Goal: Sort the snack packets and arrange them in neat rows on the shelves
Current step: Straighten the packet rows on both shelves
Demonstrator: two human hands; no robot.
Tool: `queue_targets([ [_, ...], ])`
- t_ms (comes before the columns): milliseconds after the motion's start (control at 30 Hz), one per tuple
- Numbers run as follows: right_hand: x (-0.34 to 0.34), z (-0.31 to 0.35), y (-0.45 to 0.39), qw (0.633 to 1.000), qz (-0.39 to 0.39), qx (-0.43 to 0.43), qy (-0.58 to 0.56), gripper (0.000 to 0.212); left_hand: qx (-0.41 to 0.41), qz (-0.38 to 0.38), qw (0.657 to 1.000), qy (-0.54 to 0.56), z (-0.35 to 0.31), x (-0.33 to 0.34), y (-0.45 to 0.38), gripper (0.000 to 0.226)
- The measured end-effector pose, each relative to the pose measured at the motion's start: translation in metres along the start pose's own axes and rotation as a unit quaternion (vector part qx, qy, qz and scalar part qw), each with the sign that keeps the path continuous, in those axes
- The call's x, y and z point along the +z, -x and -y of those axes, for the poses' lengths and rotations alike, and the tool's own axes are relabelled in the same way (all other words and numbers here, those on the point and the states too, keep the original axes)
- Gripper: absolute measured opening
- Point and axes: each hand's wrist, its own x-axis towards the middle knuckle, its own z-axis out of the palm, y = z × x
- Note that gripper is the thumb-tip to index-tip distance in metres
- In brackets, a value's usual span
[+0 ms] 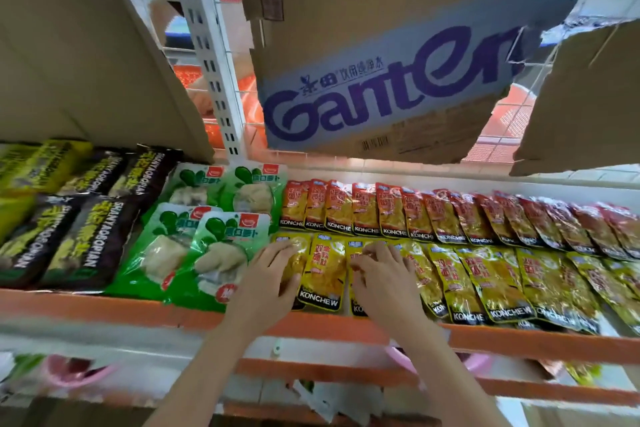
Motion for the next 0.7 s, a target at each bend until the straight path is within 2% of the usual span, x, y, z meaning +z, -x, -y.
queue_targets([
  [133, -0.003, 0.032, -0.011, 0.992, 0.07, 0.055, 0.095, 0.066, -0.005, 0.01, 1.0, 0.007, 0.002, -0.003, 0.001, 0.052],
  [200, 0.0, 0.043, -0.016, 0.989, 0.09, 0.067, 0.101, 0.076, -0.007, 0.018, 1.0, 0.011, 0.003, -0.004, 0.001, 0.054],
  [433, 0.007, 0.049, -0.018, 0.988, 0.116, 0.097, 0.039, 0.072, -0.052, 0.023, 0.998, 0.041, 0.001, -0.007, 0.0, 0.069],
  [700, -0.005, 0.046, -0.031, 0.972, 0.162, 0.164, -0.054, 0.074, -0.018, 0.008, 1.0, 0.021, 0.002, -0.007, 0.0, 0.06],
])
